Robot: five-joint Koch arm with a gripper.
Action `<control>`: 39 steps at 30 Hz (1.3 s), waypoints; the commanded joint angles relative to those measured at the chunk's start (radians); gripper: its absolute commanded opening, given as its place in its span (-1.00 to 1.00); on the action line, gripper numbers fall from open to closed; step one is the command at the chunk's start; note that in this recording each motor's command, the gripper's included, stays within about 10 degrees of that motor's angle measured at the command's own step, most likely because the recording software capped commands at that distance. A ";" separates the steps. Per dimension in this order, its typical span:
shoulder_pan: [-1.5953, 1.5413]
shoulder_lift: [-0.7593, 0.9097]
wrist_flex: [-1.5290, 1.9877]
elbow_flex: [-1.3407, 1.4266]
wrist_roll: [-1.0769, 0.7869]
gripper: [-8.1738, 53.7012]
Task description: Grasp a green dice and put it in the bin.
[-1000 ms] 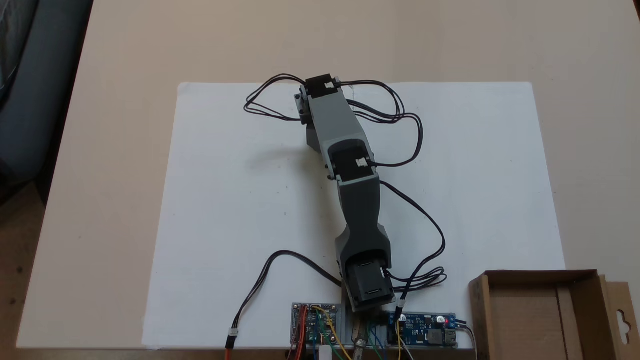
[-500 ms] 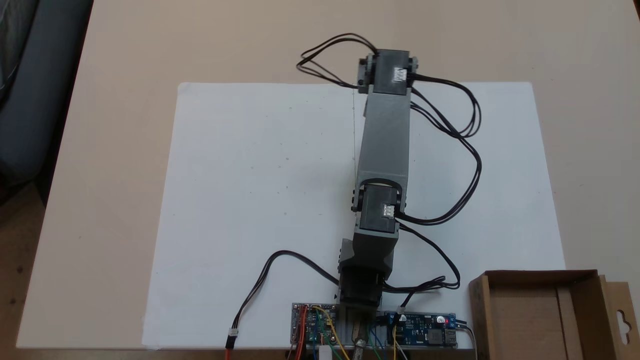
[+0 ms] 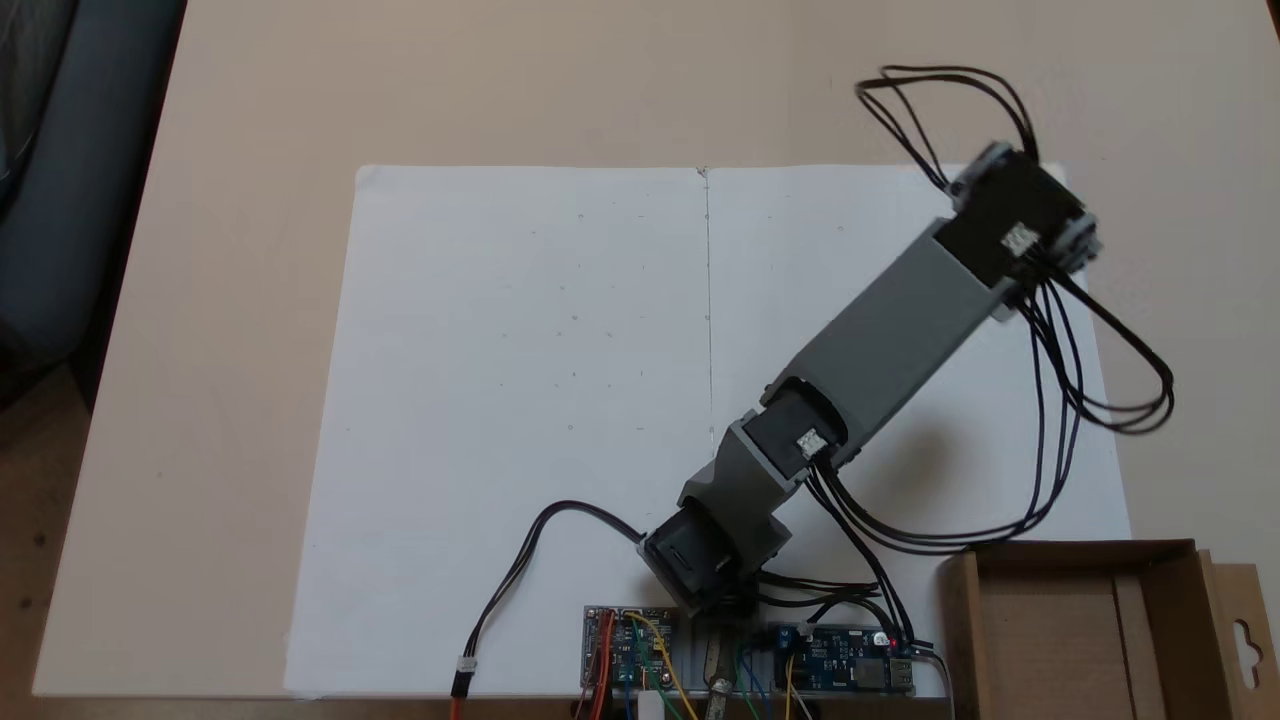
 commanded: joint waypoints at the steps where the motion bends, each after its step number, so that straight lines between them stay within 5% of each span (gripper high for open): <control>1: 0.114 0.008 0.094 -0.057 -0.126 -0.36; 15: 0.804 -0.192 0.091 -0.137 -0.420 -0.36; 31: 0.890 -0.275 -0.008 0.058 -0.468 -0.36; 35: 0.888 -0.273 -0.005 0.095 -0.466 0.32; 39: 0.887 -0.272 -0.012 0.103 -0.463 0.61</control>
